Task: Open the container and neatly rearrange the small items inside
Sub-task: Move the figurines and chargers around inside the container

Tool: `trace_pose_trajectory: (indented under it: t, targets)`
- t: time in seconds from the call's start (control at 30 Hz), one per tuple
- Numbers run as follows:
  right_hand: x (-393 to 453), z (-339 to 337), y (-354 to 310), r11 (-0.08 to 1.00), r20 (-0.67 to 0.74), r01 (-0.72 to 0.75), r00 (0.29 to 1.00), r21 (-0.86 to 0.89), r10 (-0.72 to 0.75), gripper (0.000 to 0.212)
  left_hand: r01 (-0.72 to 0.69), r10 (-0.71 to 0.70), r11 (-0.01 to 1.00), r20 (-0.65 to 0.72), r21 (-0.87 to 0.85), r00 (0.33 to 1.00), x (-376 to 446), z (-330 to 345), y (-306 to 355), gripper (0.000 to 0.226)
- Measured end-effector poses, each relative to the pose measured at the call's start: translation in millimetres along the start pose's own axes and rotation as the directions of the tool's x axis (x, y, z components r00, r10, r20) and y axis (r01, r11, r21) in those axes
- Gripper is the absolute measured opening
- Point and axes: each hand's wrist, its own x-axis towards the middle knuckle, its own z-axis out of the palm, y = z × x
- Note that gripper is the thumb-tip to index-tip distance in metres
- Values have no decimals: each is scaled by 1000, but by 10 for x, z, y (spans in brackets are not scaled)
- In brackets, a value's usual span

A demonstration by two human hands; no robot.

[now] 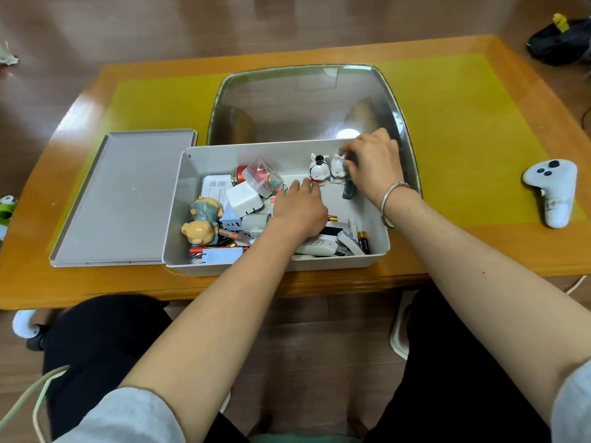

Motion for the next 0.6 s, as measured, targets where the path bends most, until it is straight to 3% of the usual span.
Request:
trace_pose_trajectory:
  t: [0.3,0.6]
  targets:
    - [12,-23,-23,996,32,21,999,-90,-18,24,-21,26,998,-101,52,995,-24,20,4,56]
    - [38,-71,-60,984,87,67,995,-168,-53,24,-13,21,998,-118,65,993,18,29,15,57]
